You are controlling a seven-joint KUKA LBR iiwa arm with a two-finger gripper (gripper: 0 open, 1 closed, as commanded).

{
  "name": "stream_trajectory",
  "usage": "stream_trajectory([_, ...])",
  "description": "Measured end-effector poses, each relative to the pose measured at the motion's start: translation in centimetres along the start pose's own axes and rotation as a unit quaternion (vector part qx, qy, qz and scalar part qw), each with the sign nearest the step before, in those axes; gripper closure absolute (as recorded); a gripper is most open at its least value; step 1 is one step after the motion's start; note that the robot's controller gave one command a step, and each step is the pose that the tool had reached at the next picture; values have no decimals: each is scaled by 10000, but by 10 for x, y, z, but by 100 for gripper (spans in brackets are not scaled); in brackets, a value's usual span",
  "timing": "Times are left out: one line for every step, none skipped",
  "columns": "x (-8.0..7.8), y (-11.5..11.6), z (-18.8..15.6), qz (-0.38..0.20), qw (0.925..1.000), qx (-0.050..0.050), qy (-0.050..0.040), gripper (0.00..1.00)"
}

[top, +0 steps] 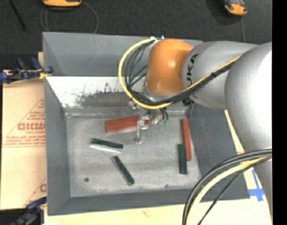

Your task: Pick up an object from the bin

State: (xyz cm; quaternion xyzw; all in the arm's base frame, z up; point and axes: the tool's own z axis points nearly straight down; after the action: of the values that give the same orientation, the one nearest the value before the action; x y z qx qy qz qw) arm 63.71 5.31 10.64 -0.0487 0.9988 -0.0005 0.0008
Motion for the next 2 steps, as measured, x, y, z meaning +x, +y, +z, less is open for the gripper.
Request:
stream_trajectory([-16,8,-12,432,9991,-10,-28,0])
stream_trajectory([-14,-14,34,624,9981,-14,-5,0])
